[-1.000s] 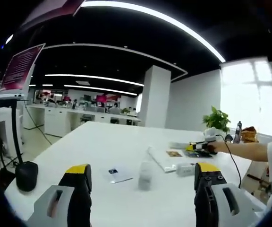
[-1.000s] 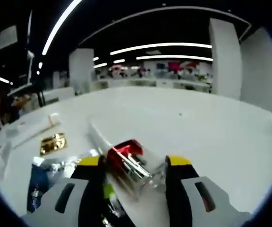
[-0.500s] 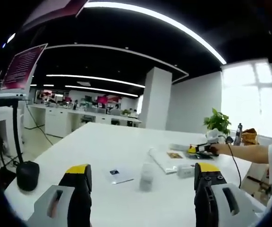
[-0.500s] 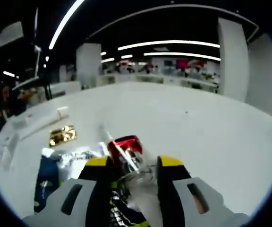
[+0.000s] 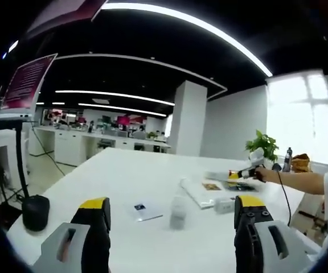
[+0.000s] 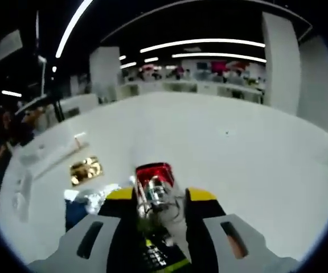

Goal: Arrange the skincare products in the storage area until every visible bottle or jar stands upright without overlapping.

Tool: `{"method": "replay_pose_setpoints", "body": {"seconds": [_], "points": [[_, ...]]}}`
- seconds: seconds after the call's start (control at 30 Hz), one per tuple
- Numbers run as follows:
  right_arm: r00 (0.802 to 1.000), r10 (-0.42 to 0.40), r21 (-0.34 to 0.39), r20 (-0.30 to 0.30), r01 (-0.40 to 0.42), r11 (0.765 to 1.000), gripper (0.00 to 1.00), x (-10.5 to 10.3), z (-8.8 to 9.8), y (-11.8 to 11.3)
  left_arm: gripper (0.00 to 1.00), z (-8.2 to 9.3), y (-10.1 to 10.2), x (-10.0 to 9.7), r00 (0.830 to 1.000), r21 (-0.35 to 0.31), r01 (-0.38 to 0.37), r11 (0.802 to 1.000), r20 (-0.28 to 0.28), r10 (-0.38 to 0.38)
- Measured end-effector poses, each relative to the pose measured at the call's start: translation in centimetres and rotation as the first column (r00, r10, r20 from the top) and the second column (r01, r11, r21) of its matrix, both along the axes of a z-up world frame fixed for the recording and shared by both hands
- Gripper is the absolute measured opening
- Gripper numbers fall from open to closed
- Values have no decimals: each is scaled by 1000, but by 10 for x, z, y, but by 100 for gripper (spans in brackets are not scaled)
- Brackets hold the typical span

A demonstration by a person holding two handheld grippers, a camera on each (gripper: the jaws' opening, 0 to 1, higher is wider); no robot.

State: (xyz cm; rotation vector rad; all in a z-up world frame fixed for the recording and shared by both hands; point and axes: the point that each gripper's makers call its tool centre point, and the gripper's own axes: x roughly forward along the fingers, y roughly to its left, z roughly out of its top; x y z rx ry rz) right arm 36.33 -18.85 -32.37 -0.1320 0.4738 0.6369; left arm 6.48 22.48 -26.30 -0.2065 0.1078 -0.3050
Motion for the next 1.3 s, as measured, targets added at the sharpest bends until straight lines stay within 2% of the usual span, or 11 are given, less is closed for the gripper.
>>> {"method": "replay_pose_setpoints", "body": {"seconds": [0.1, 0.23, 0.37, 0.57, 0.63, 0.9, 1.03, 1.1, 1.13, 1.23, 1.3], "points": [[998, -26, 4, -55, 26, 1000, 30, -5, 13, 0, 93, 1, 2, -1, 1000, -4, -6, 1000, 5, 6], [998, -31, 20, -57, 32, 999, 29, -13, 32, 3, 93, 1, 3, -1, 1000, -5, -10, 1000, 8, 10], [998, -61, 14, 3, 61, 998, 29, -9, 61, 3, 93, 0, 3, -1, 1000, -7, -7, 1000, 5, 7], [993, -101, 23, 67, 100, 995, 29, -7, 92, 3, 93, 1, 4, -3, 1000, -7, -10, 1000, 11, 10], [990, -121, 24, 77, 120, 992, 29, -11, 97, 4, 93, 1, 7, -4, 1000, -10, -18, 1000, 14, 18], [969, -230, 57, 92, 225, 973, 29, 6, 113, -6, 93, -1, 17, -4, 999, -24, -43, 999, 14, 43], [965, -241, 96, 108, 231, 968, 29, 18, 116, -5, 93, -2, 17, -3, 999, -26, -47, 999, 11, 47], [955, -275, 118, 114, 261, 958, 29, 23, 117, -7, 93, -2, 17, -3, 999, -25, -45, 999, 11, 45], [930, -329, 203, 163, 295, 934, 30, 41, 125, -11, 93, -2, 17, -3, 999, -24, -43, 999, 11, 44], [913, -348, 247, 213, 295, 923, 30, 45, 128, -10, 93, -3, 15, -1, 999, -28, -39, 999, 12, 39], [889, -364, 297, 278, 281, 913, 30, 48, 132, -7, 93, -6, 16, 0, 999, -33, -38, 999, 5, 38]]}}
